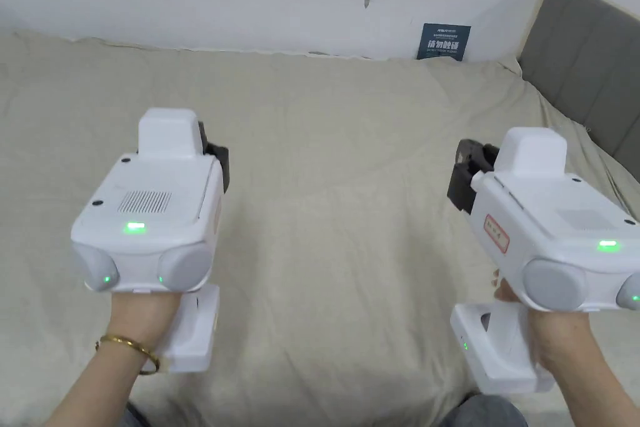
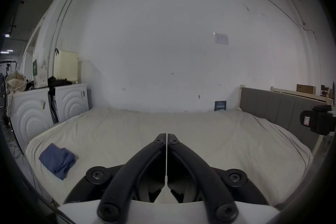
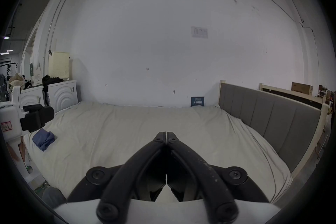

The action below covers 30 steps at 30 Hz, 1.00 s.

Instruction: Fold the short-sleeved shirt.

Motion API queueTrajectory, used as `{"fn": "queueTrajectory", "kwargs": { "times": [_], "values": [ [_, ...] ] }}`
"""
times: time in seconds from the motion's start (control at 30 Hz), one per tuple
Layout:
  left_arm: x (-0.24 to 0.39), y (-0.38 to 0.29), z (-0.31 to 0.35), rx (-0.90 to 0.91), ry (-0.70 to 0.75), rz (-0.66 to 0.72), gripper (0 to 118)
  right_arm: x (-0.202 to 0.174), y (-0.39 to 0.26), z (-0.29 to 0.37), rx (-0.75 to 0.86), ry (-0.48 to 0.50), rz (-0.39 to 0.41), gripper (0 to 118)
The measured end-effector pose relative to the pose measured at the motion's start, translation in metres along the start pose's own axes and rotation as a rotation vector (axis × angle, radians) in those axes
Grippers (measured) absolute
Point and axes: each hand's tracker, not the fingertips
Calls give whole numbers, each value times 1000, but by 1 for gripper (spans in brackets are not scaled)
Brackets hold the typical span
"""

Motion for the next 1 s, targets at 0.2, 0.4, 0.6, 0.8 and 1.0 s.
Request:
{"fn": "queueTrajectory", "kwargs": {
  "times": [0.2, 0.4, 0.6, 0.8, 1.0],
  "values": [
    [-11, -16, 9, -41, 28, 25, 1, -2, -16, 5, -45, 4, -30, 1],
    [-15, -15, 11, -39, 35, 8, 20, -4, -14, 5, -43, 10, -27, 2],
    [-17, -11, 14, -22, 36, 5, 118, -3, -9, 3, -45, 14, -57, 103],
    [-21, -8, 14, -12, 62, 7, 118, -4, -7, 2, -43, -1, -36, 118],
    [-20, -9, 14, -20, 61, -5, 118, -5, -7, 3, -41, 3, -43, 118]
  ]
}}
